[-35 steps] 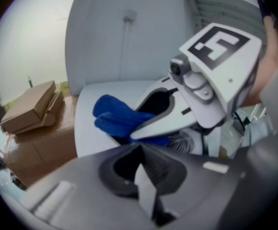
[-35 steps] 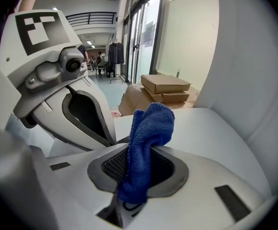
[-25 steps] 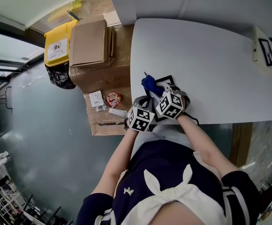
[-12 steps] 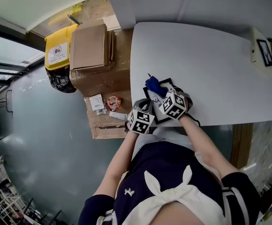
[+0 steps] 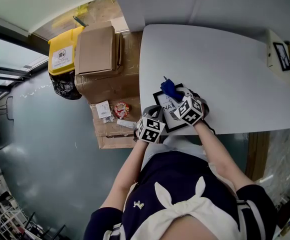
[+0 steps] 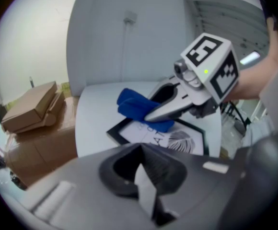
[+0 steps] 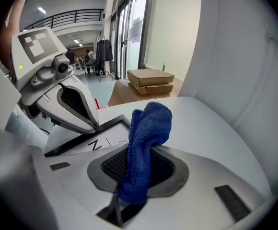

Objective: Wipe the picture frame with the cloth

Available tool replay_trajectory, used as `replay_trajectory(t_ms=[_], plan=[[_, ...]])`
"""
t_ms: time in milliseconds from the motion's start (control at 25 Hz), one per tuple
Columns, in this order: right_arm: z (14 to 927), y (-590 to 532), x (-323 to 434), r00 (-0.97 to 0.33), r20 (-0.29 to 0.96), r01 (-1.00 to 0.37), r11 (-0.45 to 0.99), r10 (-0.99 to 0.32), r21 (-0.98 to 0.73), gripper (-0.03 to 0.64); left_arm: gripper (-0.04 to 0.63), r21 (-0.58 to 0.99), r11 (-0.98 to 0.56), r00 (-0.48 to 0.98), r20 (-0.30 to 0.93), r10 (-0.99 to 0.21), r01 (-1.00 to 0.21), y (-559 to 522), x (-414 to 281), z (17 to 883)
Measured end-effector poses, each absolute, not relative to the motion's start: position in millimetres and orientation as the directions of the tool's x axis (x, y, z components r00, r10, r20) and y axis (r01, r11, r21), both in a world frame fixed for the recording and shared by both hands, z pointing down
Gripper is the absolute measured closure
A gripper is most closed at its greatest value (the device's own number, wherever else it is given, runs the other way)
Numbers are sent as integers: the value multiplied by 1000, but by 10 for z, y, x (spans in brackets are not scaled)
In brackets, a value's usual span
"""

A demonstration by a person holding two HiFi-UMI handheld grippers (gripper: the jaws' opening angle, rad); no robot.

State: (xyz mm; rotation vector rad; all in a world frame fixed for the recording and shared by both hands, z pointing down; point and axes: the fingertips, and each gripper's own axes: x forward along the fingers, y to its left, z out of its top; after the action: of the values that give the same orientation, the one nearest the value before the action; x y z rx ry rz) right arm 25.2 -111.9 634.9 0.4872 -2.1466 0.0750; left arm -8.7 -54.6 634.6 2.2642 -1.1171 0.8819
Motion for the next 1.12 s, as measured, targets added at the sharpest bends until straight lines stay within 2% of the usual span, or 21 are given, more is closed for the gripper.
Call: replay_trajectory(t_ms=[400, 1120], plan=[[6331, -1236, 498, -483, 804, -439, 890, -348, 121, 525, 594, 126, -563, 469, 715, -519, -816, -549, -88, 6341], [6309, -1164, 567, -482, 799, -486, 868, -360, 98, 525, 594, 108, -554, 451, 718, -531, -825, -545, -78, 6333]])
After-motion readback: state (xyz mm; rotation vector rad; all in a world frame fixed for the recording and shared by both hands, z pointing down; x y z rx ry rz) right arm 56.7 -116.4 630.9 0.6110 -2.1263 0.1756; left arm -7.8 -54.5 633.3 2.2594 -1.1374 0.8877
